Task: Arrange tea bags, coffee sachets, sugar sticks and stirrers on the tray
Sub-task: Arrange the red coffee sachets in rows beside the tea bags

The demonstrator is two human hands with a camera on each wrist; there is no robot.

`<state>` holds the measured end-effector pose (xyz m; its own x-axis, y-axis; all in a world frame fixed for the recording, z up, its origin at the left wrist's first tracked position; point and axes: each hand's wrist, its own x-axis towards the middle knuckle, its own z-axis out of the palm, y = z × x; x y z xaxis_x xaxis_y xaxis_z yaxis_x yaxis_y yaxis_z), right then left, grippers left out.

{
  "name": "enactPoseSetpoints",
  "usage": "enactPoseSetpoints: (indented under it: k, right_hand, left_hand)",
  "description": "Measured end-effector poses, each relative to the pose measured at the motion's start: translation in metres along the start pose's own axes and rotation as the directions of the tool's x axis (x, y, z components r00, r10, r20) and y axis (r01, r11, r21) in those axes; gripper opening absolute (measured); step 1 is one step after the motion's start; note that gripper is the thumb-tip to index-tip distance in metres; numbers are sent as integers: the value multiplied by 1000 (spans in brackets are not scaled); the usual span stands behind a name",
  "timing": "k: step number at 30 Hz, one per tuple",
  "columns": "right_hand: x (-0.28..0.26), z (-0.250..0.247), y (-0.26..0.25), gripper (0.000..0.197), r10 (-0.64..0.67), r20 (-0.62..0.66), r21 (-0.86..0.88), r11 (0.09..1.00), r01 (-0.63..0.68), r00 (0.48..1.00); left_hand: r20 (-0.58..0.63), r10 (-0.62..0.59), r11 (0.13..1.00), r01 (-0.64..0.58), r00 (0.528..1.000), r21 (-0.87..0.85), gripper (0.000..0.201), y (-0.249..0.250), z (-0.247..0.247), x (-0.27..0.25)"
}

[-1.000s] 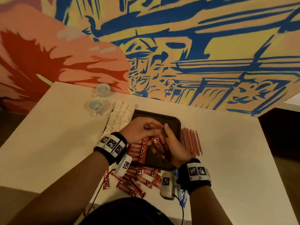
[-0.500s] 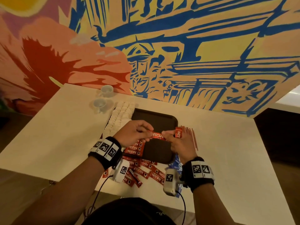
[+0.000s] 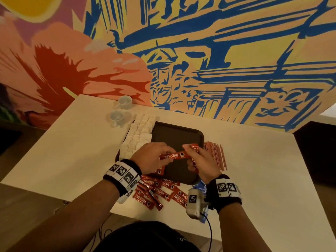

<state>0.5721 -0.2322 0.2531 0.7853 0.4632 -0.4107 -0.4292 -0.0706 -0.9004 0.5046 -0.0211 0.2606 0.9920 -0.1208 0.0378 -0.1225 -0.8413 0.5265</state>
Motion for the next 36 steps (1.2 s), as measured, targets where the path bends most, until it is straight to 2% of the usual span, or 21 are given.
enactPoseSetpoints:
  k: [3,6,9,14,21,25,28,36]
  right_hand:
    - [10,-1,-2,37,114,-9,158,981,-111,993]
    - [16,-3,-2,36,158,-15,-27,987,-159,987]
    - [24,-7,5,28,157,5,-241,959,-151,988]
    - [42,-13,14,25,92,-45,-287,953,-101,995]
    - [61,-17,22,15,78,-254,-206,969,-133,964]
    - [68,-14,28,16,124,-283,-152,973,-172,951]
    - [72,-9,27,21,197,-268,-49,975,-218,943]
    - [75,-2,27,20,179,-323,-108,968,-225,929]
  left_hand:
    - [-27,-64,998,64,998,-15,28,-19,-8,6]
    - [-55,-188,980,184,981,-78,25,-46,-17,11]
    - [-92,-317,946,308,944,-96,26,-72,-24,20]
    - [-30,-414,909,412,910,-60,17,-111,-22,52]
    - [160,-351,931,326,923,164,25,-139,19,108]
    - [251,-296,927,214,922,309,25,-148,46,130]
    - [316,-298,908,165,901,386,25,-155,60,140]
    - [375,-274,906,107,886,409,26,-167,82,147]
